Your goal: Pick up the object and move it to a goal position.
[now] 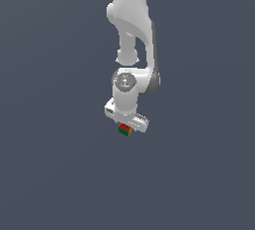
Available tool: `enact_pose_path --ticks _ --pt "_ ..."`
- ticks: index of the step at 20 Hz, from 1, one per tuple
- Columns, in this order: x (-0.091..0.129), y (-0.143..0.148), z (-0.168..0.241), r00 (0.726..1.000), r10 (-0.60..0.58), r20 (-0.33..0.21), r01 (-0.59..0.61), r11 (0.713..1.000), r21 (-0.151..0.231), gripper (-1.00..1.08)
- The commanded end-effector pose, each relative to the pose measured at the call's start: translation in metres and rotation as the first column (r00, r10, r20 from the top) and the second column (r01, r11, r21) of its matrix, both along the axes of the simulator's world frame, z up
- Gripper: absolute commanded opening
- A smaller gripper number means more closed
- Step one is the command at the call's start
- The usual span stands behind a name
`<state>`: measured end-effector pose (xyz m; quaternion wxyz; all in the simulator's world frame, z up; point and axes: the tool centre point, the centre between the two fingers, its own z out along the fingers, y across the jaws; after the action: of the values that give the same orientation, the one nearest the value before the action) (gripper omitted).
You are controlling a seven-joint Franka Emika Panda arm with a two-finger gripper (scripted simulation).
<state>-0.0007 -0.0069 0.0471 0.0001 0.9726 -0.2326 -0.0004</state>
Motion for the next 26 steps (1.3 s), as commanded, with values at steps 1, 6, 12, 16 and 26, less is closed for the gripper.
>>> enact_pose_path --ticks 1,6,12,16,26 --pt "0.0 0.0 -0.01 1.0 -0.001 0.001 0.001 1.0 0.0 1.0" --pt "0.001 0.0 -0.014 1.0 -0.001 0.001 0.001 1.0 0.0 -1.0" --pt "0.001 0.0 -0.014 1.0 -0.001 0.001 0.001 1.0 0.0 -1.0" --pt "0.001 0.001 -0.013 1.0 0.0 0.001 0.0 1.0 0.0 -1.0" --pt "0.003 0.001 0.019 1.0 0.0 0.001 0.0 1.0 0.0 -1.0"
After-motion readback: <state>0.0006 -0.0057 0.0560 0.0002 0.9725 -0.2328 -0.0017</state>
